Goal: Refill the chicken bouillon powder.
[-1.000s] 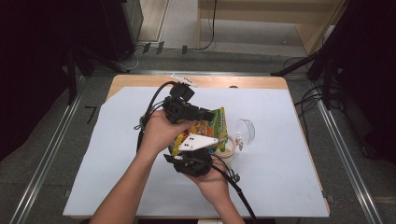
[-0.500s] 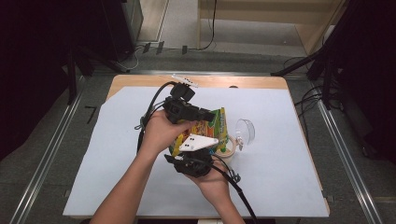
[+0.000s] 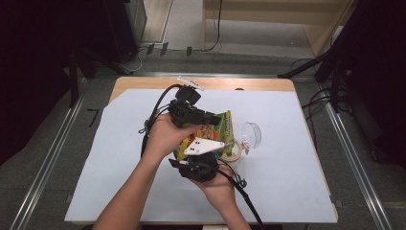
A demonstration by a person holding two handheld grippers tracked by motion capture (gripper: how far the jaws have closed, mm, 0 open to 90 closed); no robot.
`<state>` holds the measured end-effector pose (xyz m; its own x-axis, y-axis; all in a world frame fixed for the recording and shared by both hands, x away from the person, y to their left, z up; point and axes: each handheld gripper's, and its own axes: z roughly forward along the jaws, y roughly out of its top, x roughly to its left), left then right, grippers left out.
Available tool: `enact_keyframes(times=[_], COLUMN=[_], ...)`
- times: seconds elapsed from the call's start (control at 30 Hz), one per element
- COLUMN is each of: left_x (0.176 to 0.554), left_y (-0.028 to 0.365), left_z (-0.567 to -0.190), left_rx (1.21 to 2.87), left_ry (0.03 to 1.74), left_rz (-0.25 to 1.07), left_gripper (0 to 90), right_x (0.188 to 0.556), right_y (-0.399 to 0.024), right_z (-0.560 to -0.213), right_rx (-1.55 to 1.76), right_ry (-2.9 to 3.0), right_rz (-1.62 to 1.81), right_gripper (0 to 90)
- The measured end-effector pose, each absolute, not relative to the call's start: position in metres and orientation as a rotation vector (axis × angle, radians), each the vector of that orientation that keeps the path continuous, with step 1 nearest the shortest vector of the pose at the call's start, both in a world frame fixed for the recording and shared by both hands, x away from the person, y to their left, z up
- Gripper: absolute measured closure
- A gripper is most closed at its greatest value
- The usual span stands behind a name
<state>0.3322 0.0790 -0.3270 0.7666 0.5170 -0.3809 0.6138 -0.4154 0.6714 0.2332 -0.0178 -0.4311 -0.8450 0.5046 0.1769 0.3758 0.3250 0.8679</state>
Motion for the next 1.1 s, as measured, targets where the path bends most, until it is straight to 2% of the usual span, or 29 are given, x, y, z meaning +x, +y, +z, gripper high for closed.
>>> enact_keyframes(times=[1.1], left_x=[0.3315], left_y=[0.0775], left_z=[-0.3265], left_rx=[2.104], left_ry=[0.848], left_rz=[-0.15], left_gripper=[78.7], right_x=[0.2306], right_y=[-0.0176], right_z=[-0.4274], right_rx=[0.864], right_ry=[2.459], right_rz=[1.548], right_gripper=[71.2])
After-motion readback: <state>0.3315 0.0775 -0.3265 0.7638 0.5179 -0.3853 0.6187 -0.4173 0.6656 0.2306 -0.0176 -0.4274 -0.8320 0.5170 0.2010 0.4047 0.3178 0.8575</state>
